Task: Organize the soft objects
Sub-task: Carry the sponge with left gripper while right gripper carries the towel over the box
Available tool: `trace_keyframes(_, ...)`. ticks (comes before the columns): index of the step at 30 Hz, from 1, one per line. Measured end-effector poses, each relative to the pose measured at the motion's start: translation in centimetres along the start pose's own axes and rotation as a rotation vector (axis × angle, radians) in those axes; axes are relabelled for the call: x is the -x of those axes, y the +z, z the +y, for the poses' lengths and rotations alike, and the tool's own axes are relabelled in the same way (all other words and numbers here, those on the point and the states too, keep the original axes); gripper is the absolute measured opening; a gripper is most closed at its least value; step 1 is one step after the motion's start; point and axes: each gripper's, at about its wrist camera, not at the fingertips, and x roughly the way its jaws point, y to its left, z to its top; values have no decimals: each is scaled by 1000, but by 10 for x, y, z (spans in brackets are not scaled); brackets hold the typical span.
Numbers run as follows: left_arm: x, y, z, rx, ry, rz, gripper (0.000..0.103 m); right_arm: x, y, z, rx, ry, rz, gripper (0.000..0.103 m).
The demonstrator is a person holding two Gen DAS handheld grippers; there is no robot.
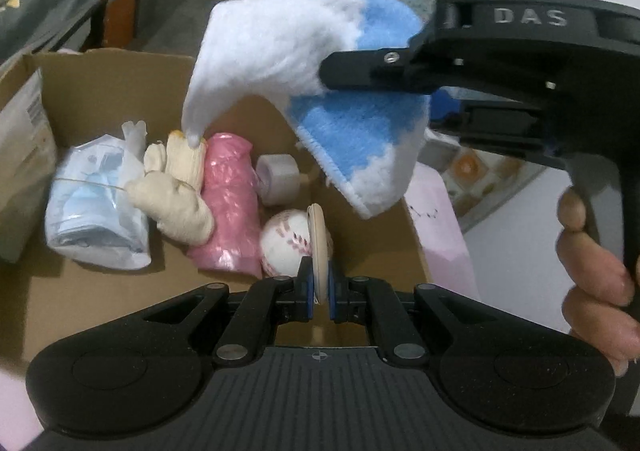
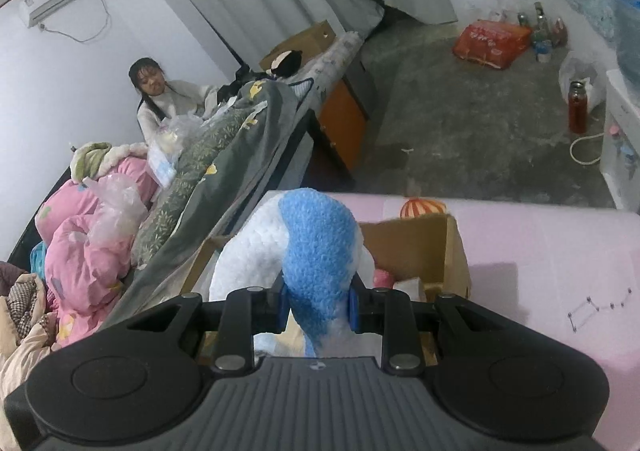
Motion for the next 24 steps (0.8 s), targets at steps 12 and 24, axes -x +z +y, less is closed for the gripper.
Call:
trace_keyframes(12, -5, 34, 46, 142, 67, -6, 7, -18, 12, -4, 12, 6, -37, 3)
trace_keyframes(24, -21, 54, 65, 253, 67, -15, 20, -19, 11, -7, 4, -7, -50, 3)
